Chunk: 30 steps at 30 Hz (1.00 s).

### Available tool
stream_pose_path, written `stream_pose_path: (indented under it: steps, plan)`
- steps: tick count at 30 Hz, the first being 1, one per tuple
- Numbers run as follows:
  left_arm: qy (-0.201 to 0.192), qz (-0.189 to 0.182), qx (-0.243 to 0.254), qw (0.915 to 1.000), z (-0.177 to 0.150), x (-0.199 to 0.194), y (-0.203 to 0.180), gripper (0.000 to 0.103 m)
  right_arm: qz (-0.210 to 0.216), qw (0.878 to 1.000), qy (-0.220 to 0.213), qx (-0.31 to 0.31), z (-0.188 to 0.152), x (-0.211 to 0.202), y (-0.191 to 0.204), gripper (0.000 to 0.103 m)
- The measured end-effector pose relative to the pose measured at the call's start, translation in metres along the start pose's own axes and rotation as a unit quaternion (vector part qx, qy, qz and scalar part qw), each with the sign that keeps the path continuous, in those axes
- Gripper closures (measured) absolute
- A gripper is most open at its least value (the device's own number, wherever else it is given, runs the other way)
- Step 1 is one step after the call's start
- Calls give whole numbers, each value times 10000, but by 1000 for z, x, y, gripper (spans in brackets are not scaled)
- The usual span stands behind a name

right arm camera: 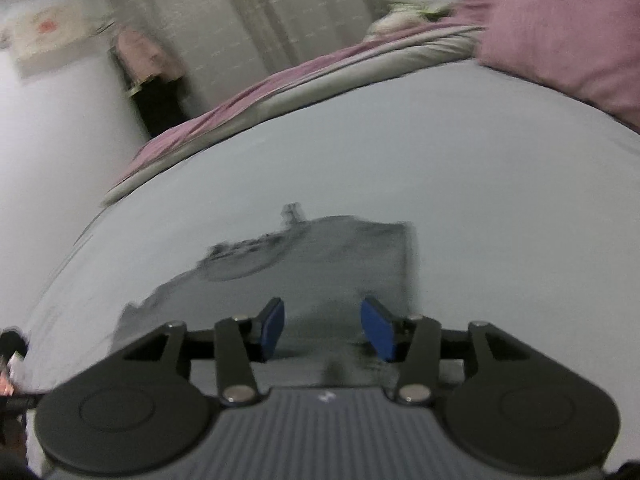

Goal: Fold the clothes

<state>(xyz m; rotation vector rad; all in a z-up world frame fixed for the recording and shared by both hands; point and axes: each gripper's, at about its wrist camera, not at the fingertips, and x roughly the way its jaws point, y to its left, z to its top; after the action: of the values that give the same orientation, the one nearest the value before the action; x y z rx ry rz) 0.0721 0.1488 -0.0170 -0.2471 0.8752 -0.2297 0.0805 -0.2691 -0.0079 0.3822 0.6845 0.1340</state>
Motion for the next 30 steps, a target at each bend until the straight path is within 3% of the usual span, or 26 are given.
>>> stream_pose_path:
  steps: [3, 11, 18, 25, 30]
  plan:
    - [-126, -104, 254, 9995, 0, -1, -4, 51, 341, 9985, 165, -383, 4, 15, 34, 58]
    - [-13, -390, 892, 9953, -2, 4, -7, 51, 1106, 9853, 503, -1199, 12, 64, 129, 58]
    - [-61, -613, 1291, 9897, -9, 6, -13, 52, 1522, 9724, 772, -1592, 3, 99, 192, 62]
    - [-58, -553, 1575, 9859, -14, 15, -24, 62, 1422, 9628, 1033, -2051, -12, 132, 231, 64]
    - [-49, -564, 1450, 9878, -15, 16, -20, 84, 983, 9600, 1142, -2360, -23, 157, 248, 71]
